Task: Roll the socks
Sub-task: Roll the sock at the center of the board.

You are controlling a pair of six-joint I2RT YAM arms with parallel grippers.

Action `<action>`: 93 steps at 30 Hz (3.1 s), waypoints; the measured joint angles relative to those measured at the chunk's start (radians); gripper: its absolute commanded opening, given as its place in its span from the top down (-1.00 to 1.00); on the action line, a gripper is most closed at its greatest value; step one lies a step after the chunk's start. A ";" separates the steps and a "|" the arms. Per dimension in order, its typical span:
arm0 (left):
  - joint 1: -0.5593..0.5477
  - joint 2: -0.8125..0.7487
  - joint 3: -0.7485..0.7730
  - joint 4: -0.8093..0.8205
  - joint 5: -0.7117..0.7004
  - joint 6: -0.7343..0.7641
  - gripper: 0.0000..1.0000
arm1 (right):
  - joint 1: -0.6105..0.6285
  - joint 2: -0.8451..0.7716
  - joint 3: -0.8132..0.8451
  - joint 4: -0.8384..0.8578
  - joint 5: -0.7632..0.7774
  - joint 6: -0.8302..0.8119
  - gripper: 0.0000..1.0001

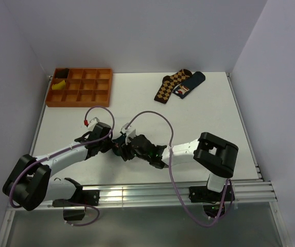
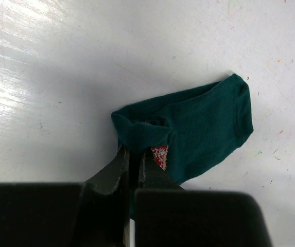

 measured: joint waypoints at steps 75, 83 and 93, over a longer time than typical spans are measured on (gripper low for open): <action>0.087 -0.171 -0.286 0.376 0.143 -0.172 0.01 | -0.337 0.351 0.077 0.259 -0.726 0.628 1.00; 0.089 -0.193 -0.358 0.484 0.145 -0.210 -0.06 | -0.347 0.374 0.062 0.318 -0.744 0.681 1.00; 0.089 -0.237 -0.416 0.599 0.146 -0.235 -0.22 | -0.350 0.389 0.052 0.361 -0.752 0.712 1.00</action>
